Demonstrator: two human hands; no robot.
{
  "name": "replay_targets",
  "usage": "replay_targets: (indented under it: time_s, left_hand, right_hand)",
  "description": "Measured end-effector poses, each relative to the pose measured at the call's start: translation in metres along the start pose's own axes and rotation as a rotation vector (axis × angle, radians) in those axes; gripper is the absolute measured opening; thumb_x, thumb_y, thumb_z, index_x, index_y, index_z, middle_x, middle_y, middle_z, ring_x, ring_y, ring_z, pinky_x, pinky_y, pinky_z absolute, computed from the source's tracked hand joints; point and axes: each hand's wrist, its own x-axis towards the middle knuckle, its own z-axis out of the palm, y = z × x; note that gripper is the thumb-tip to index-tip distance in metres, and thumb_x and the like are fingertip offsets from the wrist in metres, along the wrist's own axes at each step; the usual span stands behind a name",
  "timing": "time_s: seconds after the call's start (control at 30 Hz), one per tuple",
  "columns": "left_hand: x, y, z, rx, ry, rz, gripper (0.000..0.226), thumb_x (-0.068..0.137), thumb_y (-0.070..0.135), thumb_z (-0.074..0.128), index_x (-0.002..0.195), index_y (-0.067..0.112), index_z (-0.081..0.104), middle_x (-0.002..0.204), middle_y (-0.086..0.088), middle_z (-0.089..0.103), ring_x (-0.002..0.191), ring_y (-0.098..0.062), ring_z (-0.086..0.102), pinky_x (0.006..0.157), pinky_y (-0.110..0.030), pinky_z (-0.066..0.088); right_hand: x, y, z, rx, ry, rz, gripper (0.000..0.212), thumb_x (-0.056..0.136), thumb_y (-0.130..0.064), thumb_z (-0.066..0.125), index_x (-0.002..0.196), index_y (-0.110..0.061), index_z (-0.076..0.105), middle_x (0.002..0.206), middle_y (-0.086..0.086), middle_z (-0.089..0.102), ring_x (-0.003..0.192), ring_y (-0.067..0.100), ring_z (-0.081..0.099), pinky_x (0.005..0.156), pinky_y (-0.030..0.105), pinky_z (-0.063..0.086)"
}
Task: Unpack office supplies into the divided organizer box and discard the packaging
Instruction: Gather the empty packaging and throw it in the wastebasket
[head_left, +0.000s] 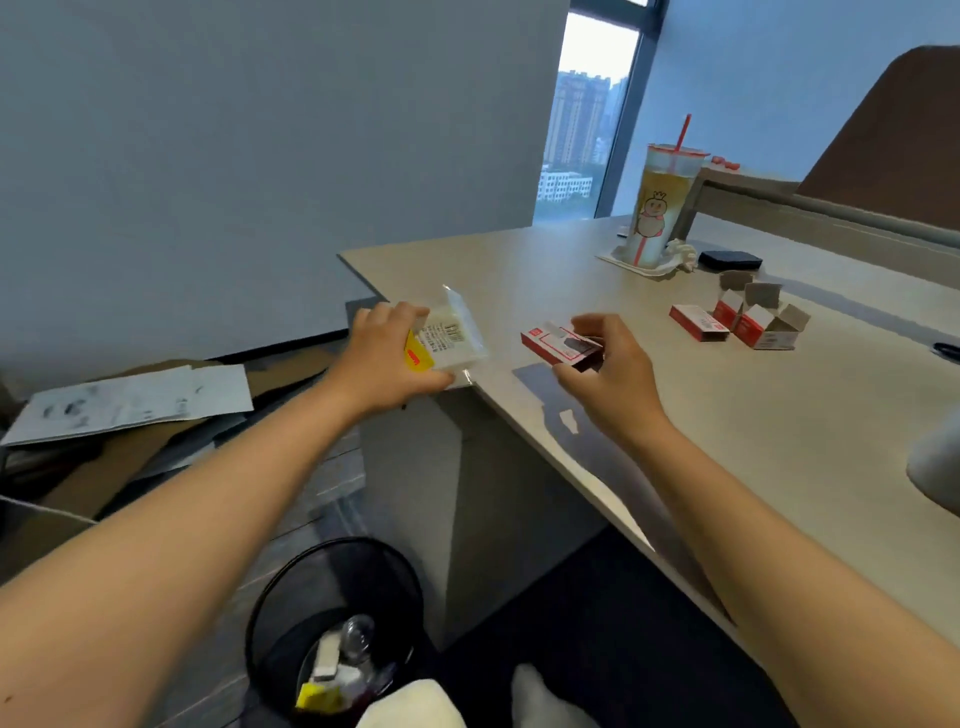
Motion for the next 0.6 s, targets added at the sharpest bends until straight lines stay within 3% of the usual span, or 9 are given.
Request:
replay_targets:
  time_s: [0.07,0.13,0.3,0.4,0.6]
  left_hand:
    - [-0.022,-0.031,-0.018,0.029,0.027,-0.042,0.087,0.056,0.051,0.059,0.131,0.012,0.036,0.128,-0.014,0.044,0.116,-0.029,0.037,0.093,-0.030,0.027]
    - [-0.044,-0.063,-0.031,0.053,0.033,-0.103,0.081,0.065,0.044,0.069,0.132,0.012,0.036,0.130,-0.015,0.044,0.117,-0.030,0.037,0.095,-0.032,0.028]
    - [-0.087,-0.135,-0.031,0.072,-0.030,-0.255,0.088,0.059,0.051,0.066,0.132,0.013,0.035,0.132,-0.014,0.042,0.122,-0.030,0.034,0.100,-0.033,0.027]
    - [-0.103,-0.168,-0.006,0.050,-0.093,-0.313,0.082,0.067,0.040,0.073,0.133,0.013,0.033,0.134,-0.012,0.040,0.124,-0.029,0.031,0.102,-0.035,0.027]
    - [-0.118,-0.220,0.081,-0.025,-0.281,-0.441,0.092,0.064,0.042,0.074,0.137,0.012,0.027,0.137,-0.012,0.036,0.128,-0.029,0.026,0.107,-0.038,0.024]
  right_hand:
    - [-0.007,-0.027,0.026,0.020,-0.055,-0.066,0.046,0.078,-0.008,0.065,0.119,-0.009,0.044,0.126,0.013,0.052,0.113,0.022,0.053,0.062,0.003,0.040]
    - [-0.016,-0.049,0.052,0.058,-0.123,-0.114,0.045,0.078,-0.007,0.064,0.118,-0.008,0.045,0.125,0.013,0.054,0.113,0.021,0.053,0.064,0.006,0.044]
    - [-0.045,-0.070,0.125,0.057,-0.313,-0.145,0.040,0.079,-0.007,0.063,0.116,-0.010,0.048,0.120,0.010,0.056,0.112,0.021,0.052,0.089,0.028,0.048]
    - [-0.062,-0.053,0.165,0.001,-0.439,-0.111,0.039,0.079,-0.003,0.058,0.117,-0.009,0.049,0.120,0.009,0.055,0.111,0.020,0.050,0.088,0.023,0.039]
    - [-0.082,0.022,0.228,-0.098,-0.657,0.056,0.039,0.080,-0.001,0.055,0.118,-0.008,0.047,0.121,0.010,0.052,0.111,0.020,0.049,0.081,0.014,0.031]
